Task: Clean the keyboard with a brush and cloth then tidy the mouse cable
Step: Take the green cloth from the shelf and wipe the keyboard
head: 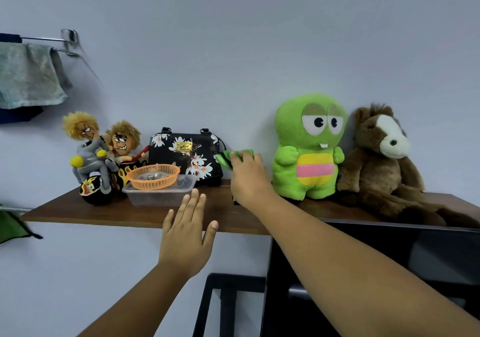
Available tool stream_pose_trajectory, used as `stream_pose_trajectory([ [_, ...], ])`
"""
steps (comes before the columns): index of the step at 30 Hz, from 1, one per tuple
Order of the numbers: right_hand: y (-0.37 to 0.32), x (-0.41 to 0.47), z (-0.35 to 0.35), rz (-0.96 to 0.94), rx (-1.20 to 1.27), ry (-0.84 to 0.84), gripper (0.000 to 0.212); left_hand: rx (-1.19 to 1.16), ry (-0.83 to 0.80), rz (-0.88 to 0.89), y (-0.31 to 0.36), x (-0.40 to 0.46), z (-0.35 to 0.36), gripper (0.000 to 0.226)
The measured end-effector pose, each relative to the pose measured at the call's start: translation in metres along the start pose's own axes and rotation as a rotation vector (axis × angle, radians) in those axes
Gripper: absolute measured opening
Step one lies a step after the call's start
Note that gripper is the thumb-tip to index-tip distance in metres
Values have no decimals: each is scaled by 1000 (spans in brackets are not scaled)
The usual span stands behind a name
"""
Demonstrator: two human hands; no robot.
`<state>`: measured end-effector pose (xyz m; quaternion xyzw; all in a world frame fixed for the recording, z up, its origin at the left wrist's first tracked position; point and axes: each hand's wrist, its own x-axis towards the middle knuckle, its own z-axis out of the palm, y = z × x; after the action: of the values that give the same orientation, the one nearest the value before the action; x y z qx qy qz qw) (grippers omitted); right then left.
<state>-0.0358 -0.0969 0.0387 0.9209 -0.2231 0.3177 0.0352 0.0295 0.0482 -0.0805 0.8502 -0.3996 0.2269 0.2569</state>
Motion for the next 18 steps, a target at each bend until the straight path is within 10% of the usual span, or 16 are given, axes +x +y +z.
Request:
stream_pose_trajectory([
  [9, 68, -87, -59, -182, 135, 515, 49, -97, 57, 115, 75, -41, -5, 66],
  [18, 144, -218, -46, -42, 312, 416, 44, -107, -13, 129, 160, -106, 34, 62],
])
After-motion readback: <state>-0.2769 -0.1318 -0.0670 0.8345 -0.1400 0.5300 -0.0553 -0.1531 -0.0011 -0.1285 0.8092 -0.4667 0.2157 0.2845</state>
